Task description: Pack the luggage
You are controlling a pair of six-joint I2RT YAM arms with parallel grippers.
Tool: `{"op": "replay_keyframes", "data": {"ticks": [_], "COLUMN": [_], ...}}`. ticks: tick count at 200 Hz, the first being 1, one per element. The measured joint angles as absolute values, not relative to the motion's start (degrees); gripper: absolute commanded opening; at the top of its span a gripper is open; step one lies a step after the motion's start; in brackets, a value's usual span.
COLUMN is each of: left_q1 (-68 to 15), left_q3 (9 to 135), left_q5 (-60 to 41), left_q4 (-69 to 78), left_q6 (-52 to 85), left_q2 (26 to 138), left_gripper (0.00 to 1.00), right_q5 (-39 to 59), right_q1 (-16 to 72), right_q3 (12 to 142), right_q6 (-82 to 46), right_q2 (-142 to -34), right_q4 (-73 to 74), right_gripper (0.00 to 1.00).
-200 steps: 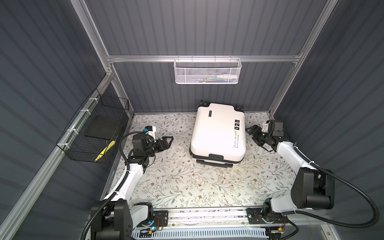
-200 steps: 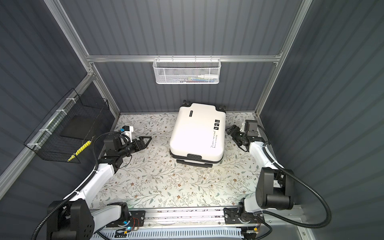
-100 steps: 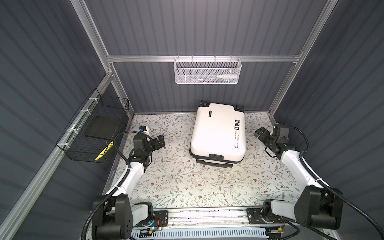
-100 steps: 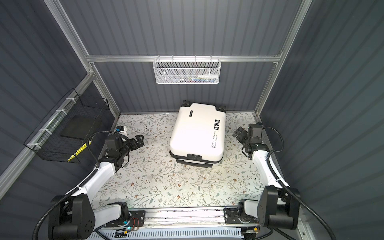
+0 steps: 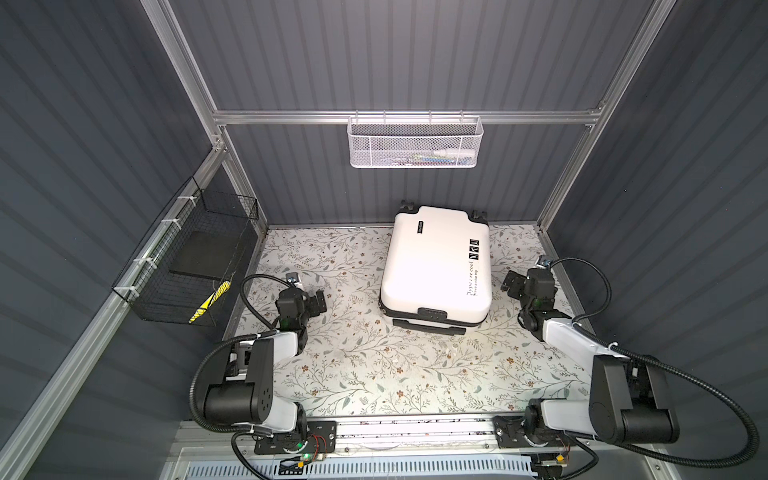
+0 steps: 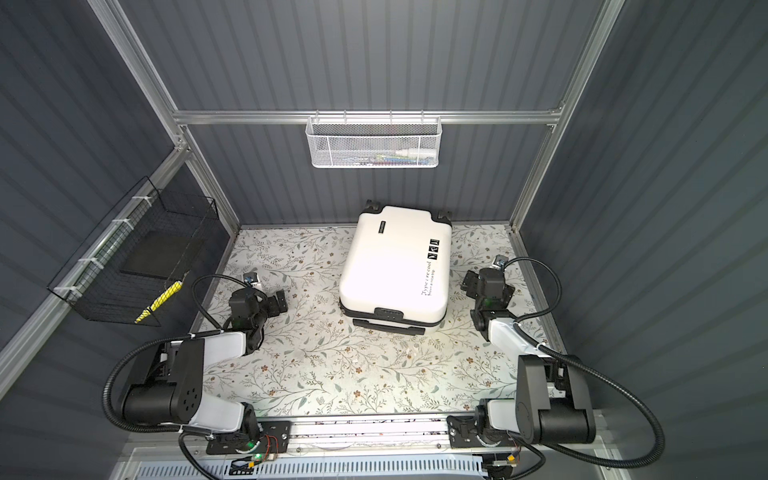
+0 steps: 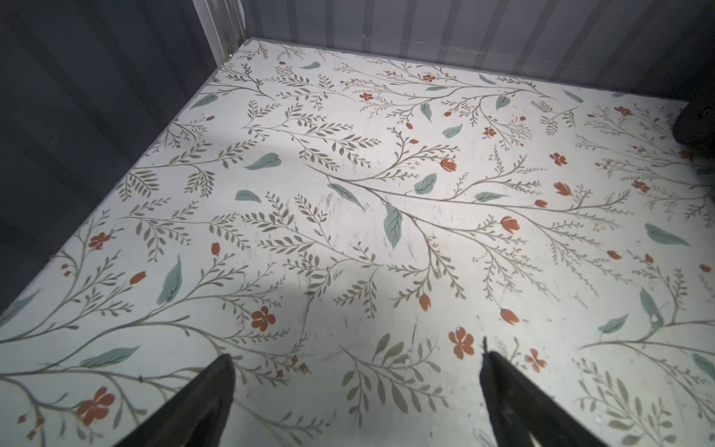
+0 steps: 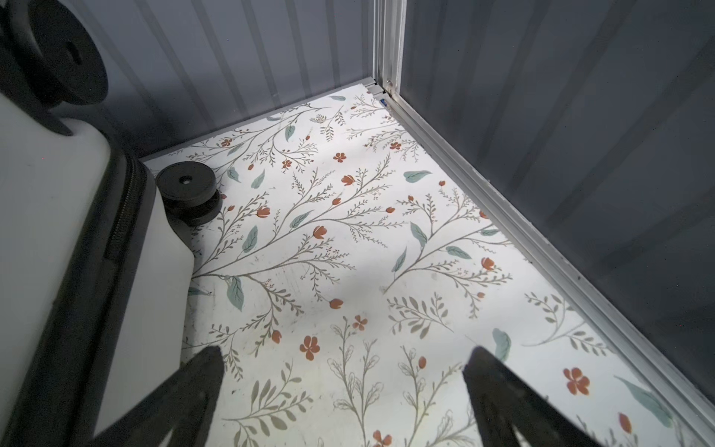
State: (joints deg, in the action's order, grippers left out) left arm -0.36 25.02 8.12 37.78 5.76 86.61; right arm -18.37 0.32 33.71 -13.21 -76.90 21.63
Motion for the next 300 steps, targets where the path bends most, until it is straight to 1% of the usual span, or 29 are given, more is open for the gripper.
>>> {"op": "replay_keyframes", "data": {"ticks": [23, 48, 59, 71, 86, 98, 119, 151, 172, 300], "left_q1": [-0.4, -0.4, -0.3, -0.3, -0.3, -0.3, -0.3, -0.3, -0.3, -0.4], "left_q3": [23.9, 23.7, 23.7, 23.6, 22.9, 22.3, 22.3, 23.9, 24.6, 25.1], "left_q5": [8.0, 7.9, 7.9, 7.7, 7.7, 7.5, 7.2, 6.2, 6.0, 6.0], "left_q4": [43.7, 48.4, 50.6, 52.4, 55.2, 57.1, 56.7, 55.5, 55.2, 53.9], "left_q6": [5.2, 4.8, 4.7, 4.6, 4.6, 4.6, 4.4, 3.7, 3.4, 3.1], "left_q2": [90.2, 92.3, 93.2, 94.0, 95.3, 96.5, 97.1, 97.3, 97.3, 97.4], "left_gripper": [1.0, 1.0, 1.0, 1.0, 1.0, 1.0, 1.0, 1.0, 1.0, 1.0], "right_q5": [-18.4, -20.0, -20.6, -20.5, -19.6, -18.2, -15.8, -10.3, -8.5, -7.9], "right_q1": [0.3, 0.5, 0.5, 0.5, 0.5, 0.5, 0.5, -1.6, -2.8, -2.1], "right_q3": [33.4, 32.0, 29.7, 25.0, 18.4, 14.3, 12.4, 16.9, 18.1, 18.0], "right_q6": [-10.4, -9.2, -8.8, -7.8, -6.8, -5.7, -4.3, -4.0, -4.1, -4.0], "right_q2": [-76.7, -74.3, -73.3, -73.0, -74.8, -78.5, -84.3, -84.3, -83.7, -83.7], "right_q4": [25.7, 26.2, 28.0, 33.8, 41.9, 48.7, 55.3, 55.4, 56.1, 56.0], "right_gripper": [0.99, 0.99, 0.99, 0.99, 0.99, 0.99, 0.99, 0.99, 0.99, 0.99]}}
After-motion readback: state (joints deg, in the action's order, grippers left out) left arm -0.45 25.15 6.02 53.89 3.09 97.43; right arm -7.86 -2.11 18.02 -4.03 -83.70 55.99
